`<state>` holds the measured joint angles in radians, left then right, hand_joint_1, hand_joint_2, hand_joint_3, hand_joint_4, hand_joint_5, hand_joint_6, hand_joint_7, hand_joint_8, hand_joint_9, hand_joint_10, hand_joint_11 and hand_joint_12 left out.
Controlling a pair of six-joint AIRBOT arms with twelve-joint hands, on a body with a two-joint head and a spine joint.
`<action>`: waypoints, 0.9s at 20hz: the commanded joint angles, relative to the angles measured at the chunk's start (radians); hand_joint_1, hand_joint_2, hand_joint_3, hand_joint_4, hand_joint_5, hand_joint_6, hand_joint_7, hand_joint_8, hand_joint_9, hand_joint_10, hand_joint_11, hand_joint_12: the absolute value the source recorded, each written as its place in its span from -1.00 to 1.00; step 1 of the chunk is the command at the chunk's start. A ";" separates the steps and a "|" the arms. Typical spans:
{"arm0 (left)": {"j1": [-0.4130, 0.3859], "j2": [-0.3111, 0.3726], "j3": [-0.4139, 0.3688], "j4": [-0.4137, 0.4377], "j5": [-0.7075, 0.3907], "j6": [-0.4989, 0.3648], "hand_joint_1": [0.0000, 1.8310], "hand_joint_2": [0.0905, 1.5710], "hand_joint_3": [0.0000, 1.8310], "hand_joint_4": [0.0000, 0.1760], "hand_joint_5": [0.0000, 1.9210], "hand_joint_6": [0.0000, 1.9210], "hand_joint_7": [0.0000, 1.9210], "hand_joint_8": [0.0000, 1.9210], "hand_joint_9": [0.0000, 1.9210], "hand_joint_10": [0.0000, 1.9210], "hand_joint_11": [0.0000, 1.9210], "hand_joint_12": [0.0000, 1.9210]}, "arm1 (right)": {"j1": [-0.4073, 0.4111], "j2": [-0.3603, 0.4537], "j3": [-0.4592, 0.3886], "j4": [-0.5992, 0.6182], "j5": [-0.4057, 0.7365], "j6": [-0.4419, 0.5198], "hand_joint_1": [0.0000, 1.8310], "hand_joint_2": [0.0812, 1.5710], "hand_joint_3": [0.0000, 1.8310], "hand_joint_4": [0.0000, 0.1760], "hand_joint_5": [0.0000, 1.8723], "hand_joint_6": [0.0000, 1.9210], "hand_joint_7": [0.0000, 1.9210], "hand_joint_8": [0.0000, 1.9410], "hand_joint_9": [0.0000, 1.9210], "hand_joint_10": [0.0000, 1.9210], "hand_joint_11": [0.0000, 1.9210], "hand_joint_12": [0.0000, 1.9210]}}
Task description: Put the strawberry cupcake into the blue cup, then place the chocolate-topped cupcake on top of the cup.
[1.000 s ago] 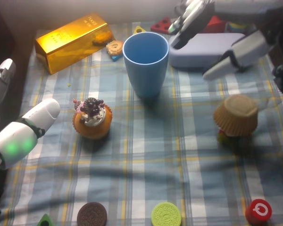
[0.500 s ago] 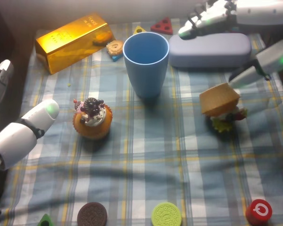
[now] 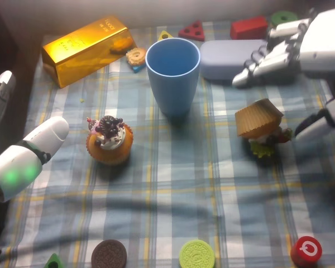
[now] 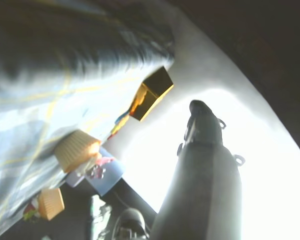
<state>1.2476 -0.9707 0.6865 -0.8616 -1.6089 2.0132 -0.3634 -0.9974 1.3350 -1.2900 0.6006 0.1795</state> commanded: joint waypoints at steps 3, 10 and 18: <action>-0.002 -0.002 -0.001 0.046 -0.117 -0.006 -0.97 0.27 -1.00 -0.37 -0.92 -1.00 -0.95 -1.00 -0.93 -1.00 -1.00 -0.67 | -0.042 -0.029 0.034 0.099 0.052 0.003 -0.22 0.23 -1.00 -1.00 -0.69 -1.00 -0.56 -1.00 -0.49 -1.00 -0.95 0.33; 0.002 -0.002 -0.002 0.044 -0.118 -0.008 -0.97 0.27 -1.00 -0.37 -0.92 -1.00 -0.95 -1.00 -0.93 -1.00 -1.00 -0.67 | -0.056 -0.057 0.071 0.125 0.063 -0.007 -0.22 0.23 -1.00 -1.00 -0.69 -1.00 -0.56 -1.00 -0.49 -1.00 -0.95 0.33; 0.002 -0.003 -0.001 0.044 -0.118 -0.008 -0.92 0.31 -1.00 -0.67 -0.90 -1.00 -0.91 -0.99 -0.87 -0.99 -0.99 -0.57 | -0.012 -0.062 0.073 0.125 0.066 -0.022 -0.12 0.32 -0.99 -1.00 -0.25 -0.90 -0.23 -0.89 -0.25 -0.78 -0.73 0.45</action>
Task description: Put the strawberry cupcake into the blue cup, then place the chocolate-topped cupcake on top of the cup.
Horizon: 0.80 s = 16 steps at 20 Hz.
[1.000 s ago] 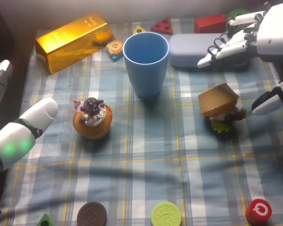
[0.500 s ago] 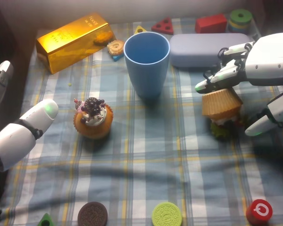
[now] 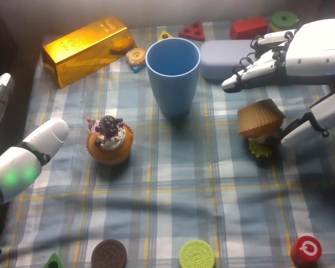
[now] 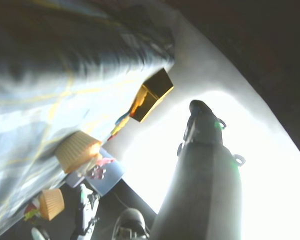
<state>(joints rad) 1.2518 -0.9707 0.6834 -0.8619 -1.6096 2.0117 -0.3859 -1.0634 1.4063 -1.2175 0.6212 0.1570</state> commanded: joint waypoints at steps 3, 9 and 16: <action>-0.002 -0.002 0.000 0.044 -0.118 -0.006 -0.92 0.28 -1.00 -0.47 -0.90 -1.00 -0.92 -1.00 -0.86 -1.00 -1.00 -0.47 | -0.011 0.026 -0.015 0.049 0.038 0.001 -0.17 0.24 -1.00 -1.00 -0.36 -1.00 -0.33 -1.00 -0.40 -0.99 -0.86 0.14; 0.000 -0.002 0.000 0.042 -0.119 -0.007 -0.91 0.28 -1.00 -0.46 -0.90 -1.00 -0.93 -0.99 -0.89 -1.00 -1.00 -0.58 | -0.009 0.081 -0.041 0.044 0.017 0.001 -0.26 -0.20 -1.00 -0.06 -1.00 -1.00 -1.00 -1.00 -1.00 -1.00 -0.97 -0.99; 0.000 -0.002 0.000 0.041 -0.118 -0.007 -0.93 0.29 -1.00 -0.62 -0.90 -1.00 -0.92 -0.99 -0.90 -1.00 -1.00 -0.59 | -0.009 0.078 -0.053 0.019 0.020 0.002 0.00 -0.03 -1.00 -1.00 -0.65 -1.00 -0.59 -1.00 -0.58 -1.00 -0.57 -0.80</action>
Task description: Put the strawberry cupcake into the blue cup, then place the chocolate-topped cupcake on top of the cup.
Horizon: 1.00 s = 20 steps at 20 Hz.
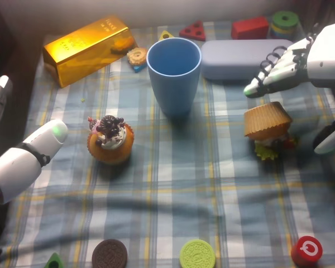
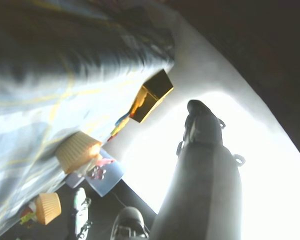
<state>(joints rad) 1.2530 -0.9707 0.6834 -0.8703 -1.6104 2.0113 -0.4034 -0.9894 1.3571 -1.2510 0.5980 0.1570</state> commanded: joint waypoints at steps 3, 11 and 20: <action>-0.001 -0.002 0.001 0.050 -0.116 -0.006 -0.92 0.29 -1.00 -0.56 -0.91 -1.00 -0.93 -1.00 -0.92 -1.00 -1.00 -0.64 | 0.009 0.004 -0.005 0.049 0.048 0.002 0.01 -0.04 -1.00 -1.00 -0.63 -0.99 -0.57 -0.99 -0.60 -1.00 -0.61 -0.82; -0.001 -0.003 0.001 0.049 -0.114 -0.008 -0.90 0.30 -1.00 -0.70 -0.90 -0.99 -0.92 -1.00 -0.89 -1.00 -1.00 -0.62 | 0.010 0.001 -0.005 0.048 0.079 0.012 0.15 0.17 -1.00 -1.00 0.03 -0.99 0.01 -0.99 -0.07 -0.97 -0.57 -0.05; 0.000 -0.003 0.001 0.049 -0.115 -0.010 -0.93 0.33 -0.99 -0.78 -0.91 -1.00 -0.92 -1.00 -0.87 -1.00 -1.00 -0.55 | 0.040 -0.001 -0.009 0.017 0.076 0.014 -0.02 -0.09 -1.00 -0.23 -0.77 -1.00 -0.78 -1.00 -0.82 -1.00 -0.92 -0.54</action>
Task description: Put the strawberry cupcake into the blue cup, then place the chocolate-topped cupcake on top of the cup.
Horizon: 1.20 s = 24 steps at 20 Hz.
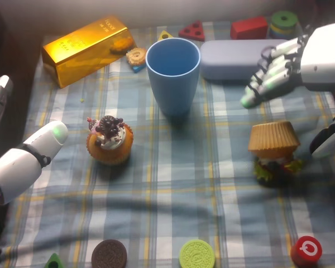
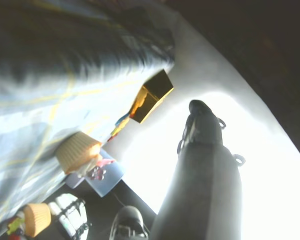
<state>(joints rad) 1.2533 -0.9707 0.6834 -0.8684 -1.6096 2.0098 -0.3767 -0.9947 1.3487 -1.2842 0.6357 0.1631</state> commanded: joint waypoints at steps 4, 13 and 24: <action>0.000 -0.004 0.002 0.047 -0.115 -0.010 -0.91 0.33 -1.00 -0.80 -0.89 -0.99 -0.91 -0.99 -0.88 -0.99 -0.99 -0.61 | 0.031 0.020 -0.019 -0.005 0.012 0.008 -0.02 -0.22 -1.00 0.32 -0.88 -1.00 -0.93 -1.00 -0.97 -1.00 -0.96 -0.66; 0.002 -0.004 0.002 0.045 -0.115 -0.012 -0.93 0.32 -1.00 -0.52 -0.91 -1.00 -0.94 -1.00 -0.92 -0.99 -0.99 -0.66 | 0.063 0.049 -0.053 -0.072 0.001 0.008 -0.18 -0.13 -1.00 -0.07 -0.87 -1.00 -0.86 -1.00 -0.89 -1.00 -0.94 -0.87; 0.003 -0.005 0.007 0.044 -0.106 -0.013 -0.88 0.32 -1.00 -0.59 -0.89 -1.00 -0.93 -1.00 -0.90 -1.00 -1.00 -0.57 | 0.121 0.089 -0.156 -0.262 0.001 0.019 0.02 -0.07 -1.00 0.97 -0.81 -1.00 -0.69 -1.00 -0.62 -0.99 -1.00 0.01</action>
<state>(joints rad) 1.2598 -0.9749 0.6846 -0.8707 -1.6081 2.0029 -0.2672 -0.9115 1.1927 -1.6138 0.6144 0.1806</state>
